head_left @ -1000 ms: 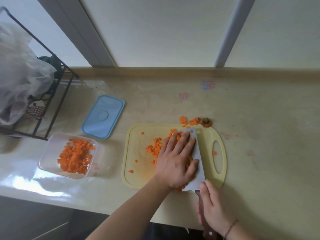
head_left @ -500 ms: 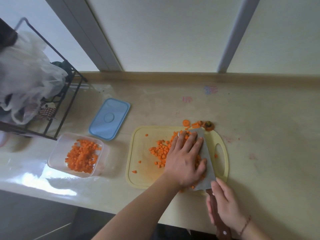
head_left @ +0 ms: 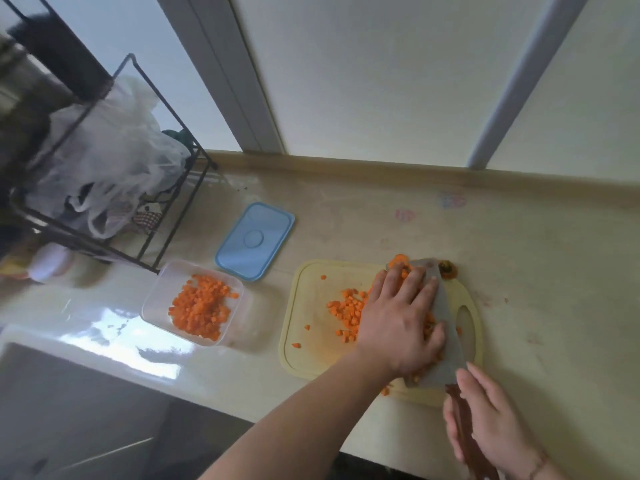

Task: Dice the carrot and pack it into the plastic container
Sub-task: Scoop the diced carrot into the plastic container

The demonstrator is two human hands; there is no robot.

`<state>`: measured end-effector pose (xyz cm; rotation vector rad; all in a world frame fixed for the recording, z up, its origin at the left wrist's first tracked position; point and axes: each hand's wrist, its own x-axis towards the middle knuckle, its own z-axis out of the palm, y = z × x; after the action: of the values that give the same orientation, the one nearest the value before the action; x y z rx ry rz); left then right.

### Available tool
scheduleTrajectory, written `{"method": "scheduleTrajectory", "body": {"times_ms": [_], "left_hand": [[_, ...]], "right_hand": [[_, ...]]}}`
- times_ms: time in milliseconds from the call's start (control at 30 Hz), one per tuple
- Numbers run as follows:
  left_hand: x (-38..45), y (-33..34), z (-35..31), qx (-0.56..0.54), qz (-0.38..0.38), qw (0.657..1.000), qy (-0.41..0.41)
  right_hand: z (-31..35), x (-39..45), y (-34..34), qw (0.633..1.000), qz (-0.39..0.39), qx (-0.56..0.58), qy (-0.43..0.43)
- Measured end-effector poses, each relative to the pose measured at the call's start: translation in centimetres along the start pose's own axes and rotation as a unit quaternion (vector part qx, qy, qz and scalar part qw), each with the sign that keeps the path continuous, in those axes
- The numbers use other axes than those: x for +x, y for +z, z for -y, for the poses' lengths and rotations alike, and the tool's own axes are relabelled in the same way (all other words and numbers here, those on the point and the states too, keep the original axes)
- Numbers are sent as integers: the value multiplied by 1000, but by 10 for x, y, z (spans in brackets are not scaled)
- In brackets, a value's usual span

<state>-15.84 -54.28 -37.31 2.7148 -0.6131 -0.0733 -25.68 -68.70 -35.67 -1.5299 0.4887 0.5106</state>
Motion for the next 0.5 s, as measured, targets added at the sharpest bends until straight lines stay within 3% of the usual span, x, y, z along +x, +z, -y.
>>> {"method": "scheduleTrajectory", "body": {"times_ms": [200, 500], "left_hand": [[-6, -42, 29, 25, -16, 998, -61], [-70, -117, 125, 79, -63, 972, -214]], "right_hand": [[30, 13, 28, 999, 47, -13, -1], [86, 33, 140, 968, 234, -90, -10]]}}
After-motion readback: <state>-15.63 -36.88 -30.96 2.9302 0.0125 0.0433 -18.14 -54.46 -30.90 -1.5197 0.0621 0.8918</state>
